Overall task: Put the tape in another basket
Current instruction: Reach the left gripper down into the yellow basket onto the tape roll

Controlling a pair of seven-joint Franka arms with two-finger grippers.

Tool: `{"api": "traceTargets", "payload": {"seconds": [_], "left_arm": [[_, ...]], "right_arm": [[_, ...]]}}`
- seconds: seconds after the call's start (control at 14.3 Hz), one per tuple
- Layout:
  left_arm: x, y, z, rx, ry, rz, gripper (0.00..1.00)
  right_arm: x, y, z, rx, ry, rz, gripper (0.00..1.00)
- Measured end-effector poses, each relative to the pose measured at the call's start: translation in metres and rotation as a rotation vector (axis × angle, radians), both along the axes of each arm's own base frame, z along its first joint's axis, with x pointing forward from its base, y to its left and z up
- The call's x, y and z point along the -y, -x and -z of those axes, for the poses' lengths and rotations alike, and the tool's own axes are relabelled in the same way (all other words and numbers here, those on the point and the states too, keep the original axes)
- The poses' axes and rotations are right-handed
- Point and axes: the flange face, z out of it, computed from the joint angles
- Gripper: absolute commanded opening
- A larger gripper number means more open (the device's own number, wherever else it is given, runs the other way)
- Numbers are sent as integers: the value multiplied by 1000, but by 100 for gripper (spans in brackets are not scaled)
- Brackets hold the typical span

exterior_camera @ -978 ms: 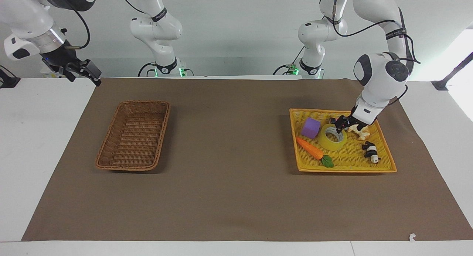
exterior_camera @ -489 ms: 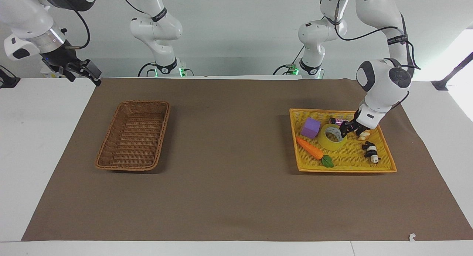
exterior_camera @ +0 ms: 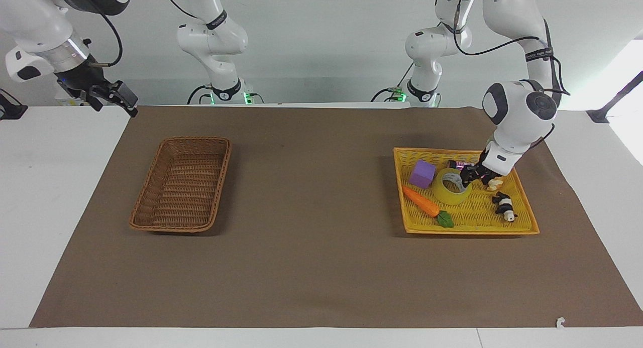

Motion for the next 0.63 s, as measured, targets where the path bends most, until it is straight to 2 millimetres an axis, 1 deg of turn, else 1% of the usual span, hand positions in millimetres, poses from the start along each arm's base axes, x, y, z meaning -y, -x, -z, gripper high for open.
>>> {"api": "traceTargets", "payload": {"seconds": [0.35, 0.56, 0.63], "left_arm": [[2, 2, 20, -24, 5, -2, 71], [2, 1, 27, -26, 7, -3, 71], [3, 0, 29, -27, 8, -1, 68]], "right_arm": [[0, 0, 0, 0, 0, 0, 100], [0, 0, 0, 0, 0, 0, 100], [0, 0, 0, 0, 0, 0, 100]]}}
